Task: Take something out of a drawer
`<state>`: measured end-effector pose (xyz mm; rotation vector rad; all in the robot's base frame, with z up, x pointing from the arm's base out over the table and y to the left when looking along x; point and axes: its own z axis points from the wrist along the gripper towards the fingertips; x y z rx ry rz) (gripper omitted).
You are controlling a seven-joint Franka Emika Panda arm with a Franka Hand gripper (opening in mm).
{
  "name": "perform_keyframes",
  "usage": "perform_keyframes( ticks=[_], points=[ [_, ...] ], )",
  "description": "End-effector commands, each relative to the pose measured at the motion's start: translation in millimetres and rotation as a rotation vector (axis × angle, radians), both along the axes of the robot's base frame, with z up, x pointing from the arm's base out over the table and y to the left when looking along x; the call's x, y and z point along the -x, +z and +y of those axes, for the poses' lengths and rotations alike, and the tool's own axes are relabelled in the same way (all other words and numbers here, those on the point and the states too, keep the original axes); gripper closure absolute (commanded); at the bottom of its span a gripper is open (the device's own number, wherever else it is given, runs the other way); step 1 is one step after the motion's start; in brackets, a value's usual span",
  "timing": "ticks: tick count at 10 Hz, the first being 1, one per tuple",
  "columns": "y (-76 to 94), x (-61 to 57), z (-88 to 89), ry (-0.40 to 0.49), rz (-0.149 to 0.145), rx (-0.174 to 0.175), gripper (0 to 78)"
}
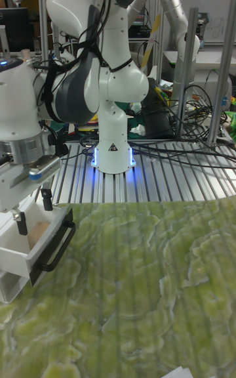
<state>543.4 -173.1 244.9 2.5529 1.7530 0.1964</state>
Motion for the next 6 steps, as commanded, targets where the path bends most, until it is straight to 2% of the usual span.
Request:
perform_keyframes(
  ticks=[1, 6],
  points=[
    [-3.0, 1.6, -5.4, 0.014, 0.000, 0.004, 0.1],
    [-12.8, 1.8, -9.1, 0.027, -0.002, 0.012, 0.1]
  ],
)
